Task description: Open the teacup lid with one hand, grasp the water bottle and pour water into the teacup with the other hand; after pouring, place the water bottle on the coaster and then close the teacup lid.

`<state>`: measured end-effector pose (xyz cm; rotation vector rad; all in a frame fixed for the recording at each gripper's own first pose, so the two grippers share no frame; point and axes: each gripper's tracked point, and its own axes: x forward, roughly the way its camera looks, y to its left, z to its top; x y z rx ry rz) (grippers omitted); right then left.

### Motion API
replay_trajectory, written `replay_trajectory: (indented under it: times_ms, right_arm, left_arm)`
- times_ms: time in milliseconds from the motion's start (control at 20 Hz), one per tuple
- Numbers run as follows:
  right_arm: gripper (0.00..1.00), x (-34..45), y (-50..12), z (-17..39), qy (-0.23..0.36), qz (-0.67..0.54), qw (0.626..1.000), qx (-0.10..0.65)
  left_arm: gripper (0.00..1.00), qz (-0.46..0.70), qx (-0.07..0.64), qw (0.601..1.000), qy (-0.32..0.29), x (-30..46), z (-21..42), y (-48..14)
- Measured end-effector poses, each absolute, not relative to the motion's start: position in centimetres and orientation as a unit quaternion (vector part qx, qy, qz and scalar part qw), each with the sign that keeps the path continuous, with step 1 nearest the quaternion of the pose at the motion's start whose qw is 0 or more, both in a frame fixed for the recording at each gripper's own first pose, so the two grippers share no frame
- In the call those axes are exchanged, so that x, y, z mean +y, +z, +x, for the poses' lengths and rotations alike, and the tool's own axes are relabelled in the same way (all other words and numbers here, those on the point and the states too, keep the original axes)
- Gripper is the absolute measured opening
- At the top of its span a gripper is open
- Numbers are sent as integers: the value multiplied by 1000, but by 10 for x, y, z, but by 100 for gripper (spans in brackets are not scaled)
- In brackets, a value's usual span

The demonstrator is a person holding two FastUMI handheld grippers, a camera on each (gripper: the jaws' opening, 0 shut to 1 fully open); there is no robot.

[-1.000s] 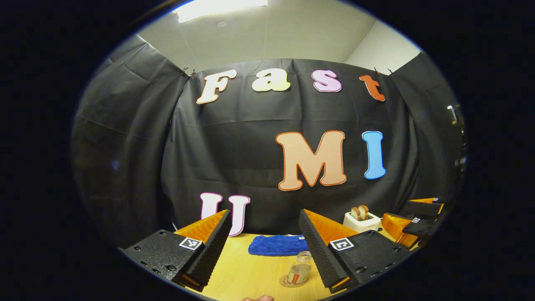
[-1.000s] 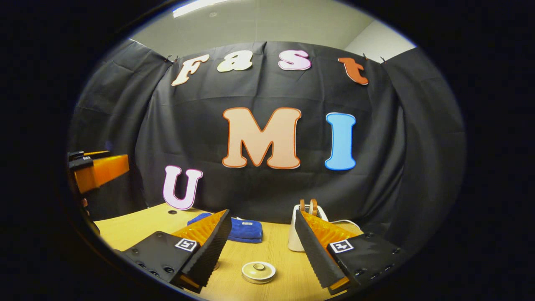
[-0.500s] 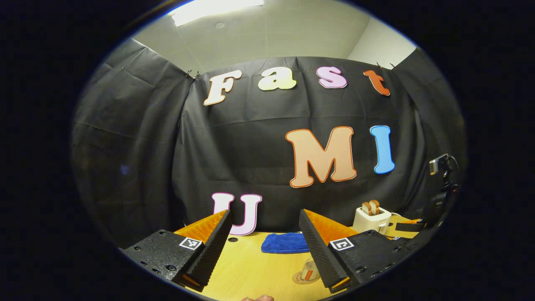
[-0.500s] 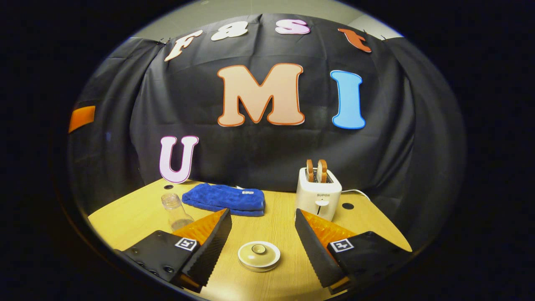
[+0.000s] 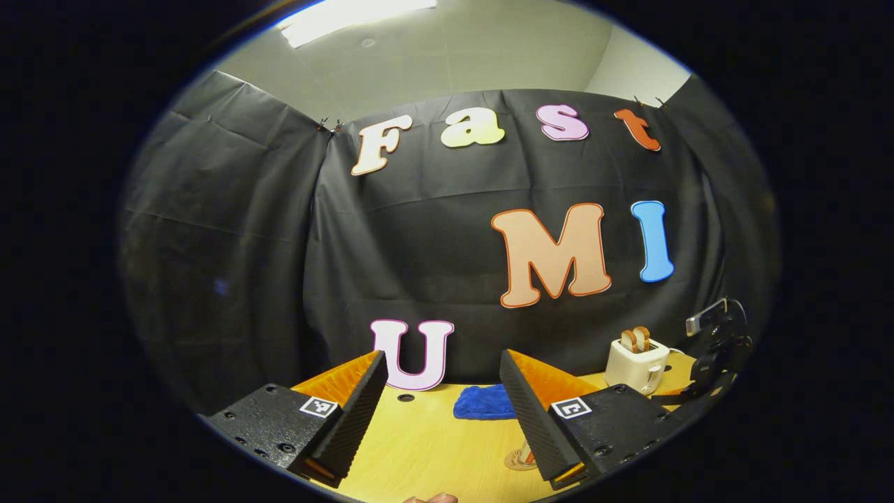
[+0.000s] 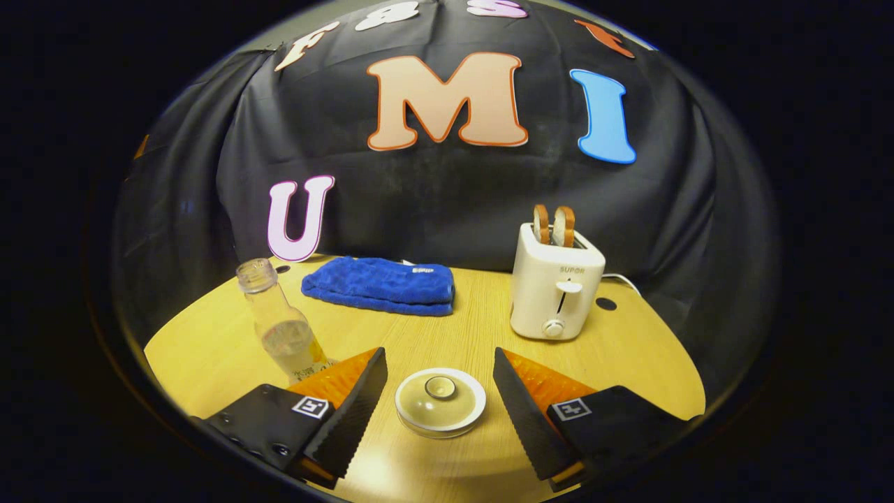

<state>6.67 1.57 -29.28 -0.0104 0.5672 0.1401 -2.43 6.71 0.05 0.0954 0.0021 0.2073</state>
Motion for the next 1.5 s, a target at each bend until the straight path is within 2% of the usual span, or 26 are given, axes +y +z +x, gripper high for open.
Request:
replay_trajectory:
  times_ms: [100, 150, 200, 300, 350, 500, 550, 750, 850, 1000, 1100, 1200, 1300, 1500]
  right_arm:
    - [97, 14, -307, 68, 64, -2, 953, 296]
    - [100, 13, -312, 69, 62, -3, 951, 301]
    - [93, 12, -317, 70, 62, -4, 950, 307]
    - [92, 13, -324, 69, 62, -5, 946, 317]
    - [89, 14, -327, 70, 62, -5, 945, 320]
    - [67, 17, -333, 70, 65, -11, 943, 325]
    - [63, 19, -335, 69, 69, -13, 942, 329]
    - [63, 26, -343, 65, 80, -22, 937, 338]
    - [41, 23, -339, 65, 75, -28, 939, 336]
    - [41, 23, -340, 66, 72, -30, 939, 334]
    - [32, 23, -341, 66, 70, -40, 939, 335]
    - [31, 22, -340, 67, 69, -54, 939, 334]
    - [24, 24, -340, 66, 68, -52, 938, 336]
    - [24, 23, -339, 65, 67, -47, 937, 340]
  left_arm:
    - [94, 49, 5, 993, 107, 69, -26, -2]
    - [94, 50, 7, 993, 108, 69, -26, -3]
    - [94, 51, 9, 993, 109, 70, -26, -4]
    - [94, 52, 12, 993, 110, 71, -26, -6]
    - [94, 53, 14, 992, 110, 72, -26, -6]
    - [96, 55, 15, 992, 112, 74, -26, -7]
    - [94, 56, 16, 992, 113, 74, -26, -7]
    - [94, 57, 17, 992, 114, 76, -24, -8]
    - [95, 57, 18, 992, 114, 78, -25, -9]
    - [94, 55, 19, 992, 113, 79, -25, -10]
    - [95, 53, 20, 992, 113, 78, -25, -11]
    - [94, 52, 16, 992, 112, 78, -25, -9]
    - [95, 52, 17, 992, 111, 78, -24, -10]
    - [95, 53, 17, 993, 106, 76, -25, -14]
